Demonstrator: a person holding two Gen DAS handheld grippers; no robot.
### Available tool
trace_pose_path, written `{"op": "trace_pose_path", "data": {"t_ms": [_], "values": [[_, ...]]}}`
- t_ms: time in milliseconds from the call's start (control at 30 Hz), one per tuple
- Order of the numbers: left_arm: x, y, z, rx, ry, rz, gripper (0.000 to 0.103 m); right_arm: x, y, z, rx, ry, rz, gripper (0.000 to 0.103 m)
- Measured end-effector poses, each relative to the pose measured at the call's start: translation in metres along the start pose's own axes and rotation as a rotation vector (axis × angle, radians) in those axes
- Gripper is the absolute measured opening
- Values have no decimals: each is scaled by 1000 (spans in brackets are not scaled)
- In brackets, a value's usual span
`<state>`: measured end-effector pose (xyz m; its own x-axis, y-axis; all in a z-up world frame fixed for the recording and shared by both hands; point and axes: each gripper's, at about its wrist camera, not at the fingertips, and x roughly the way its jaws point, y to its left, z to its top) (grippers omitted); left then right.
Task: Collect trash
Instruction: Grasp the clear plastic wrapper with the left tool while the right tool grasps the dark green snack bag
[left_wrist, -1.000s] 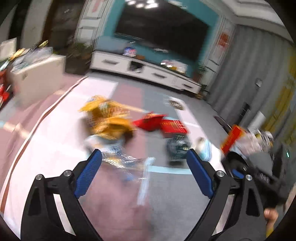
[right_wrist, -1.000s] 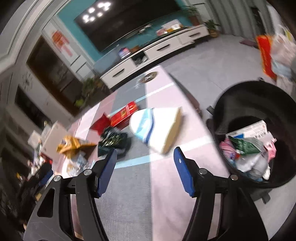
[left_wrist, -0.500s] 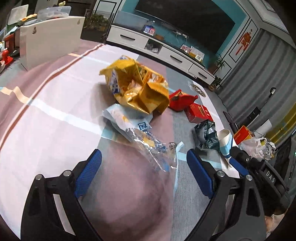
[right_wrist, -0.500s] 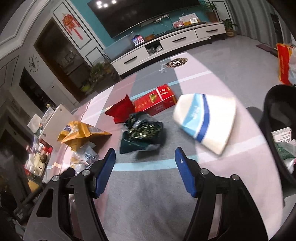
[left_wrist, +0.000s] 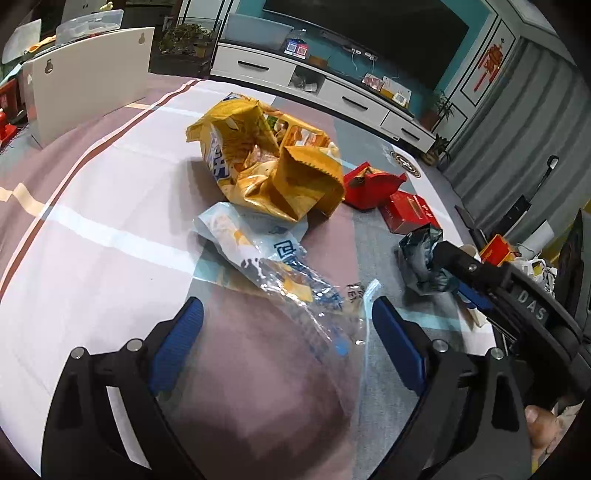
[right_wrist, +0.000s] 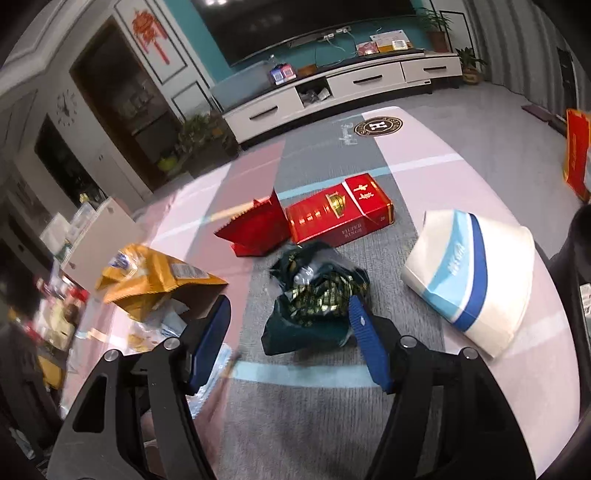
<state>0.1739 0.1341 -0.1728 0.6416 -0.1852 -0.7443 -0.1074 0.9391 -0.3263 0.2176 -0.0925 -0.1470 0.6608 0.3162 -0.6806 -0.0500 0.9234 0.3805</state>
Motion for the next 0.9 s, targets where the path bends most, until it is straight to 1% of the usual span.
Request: {"op": "trace_pose_path", "data": {"t_ms": [67, 133, 167, 233, 267, 300, 333, 367, 400, 433, 467, 500, 600, 800, 900], "values": [[2, -1, 0, 10, 6, 9, 86, 6, -1, -1, -6, 11, -30, 66], [4, -2, -1, 23, 13, 11, 83, 9, -2, -1, -8, 21, -42, 55], [5, -2, -1, 26, 15, 10, 81, 13, -2, -2, -14, 38, -48, 51], [4, -3, -2, 31, 15, 5, 75, 14, -1, -3, -27, 39, -66, 49], [3, -3, -2, 34, 14, 0, 69, 13, 0, -4, -37, 39, -75, 46], [2, -3, -2, 35, 12, -2, 60, 12, 2, -4, -50, 35, -87, 44], [-1, -4, -2, 38, 7, -12, 54, 10, 4, -5, -64, 32, -89, 42], [-2, -4, -2, 40, 5, -19, 41, 9, 5, -6, -70, 32, -84, 39], [-3, -5, -3, 43, 3, -25, 34, 7, 6, -7, -79, 32, -81, 36], [-6, -5, -3, 51, -2, -31, 32, 5, 8, -8, -87, 30, -80, 35], [-8, -6, -3, 57, -5, -39, 25, 1, 10, -9, -101, 23, -77, 33], [-10, -7, -4, 59, -6, -47, 22, -2, 12, -11, -109, 20, -75, 33], [-19, -7, -6, 63, -9, -93, 18, -14, 16, -15, -131, 6, -67, 33], [-39, -14, -11, 93, -4, -176, 17, -42, 15, -23, -151, -12, -42, 33], [-54, -21, -15, 134, -22, -203, 17, -59, 14, -27, -176, -34, -34, 33]]}}
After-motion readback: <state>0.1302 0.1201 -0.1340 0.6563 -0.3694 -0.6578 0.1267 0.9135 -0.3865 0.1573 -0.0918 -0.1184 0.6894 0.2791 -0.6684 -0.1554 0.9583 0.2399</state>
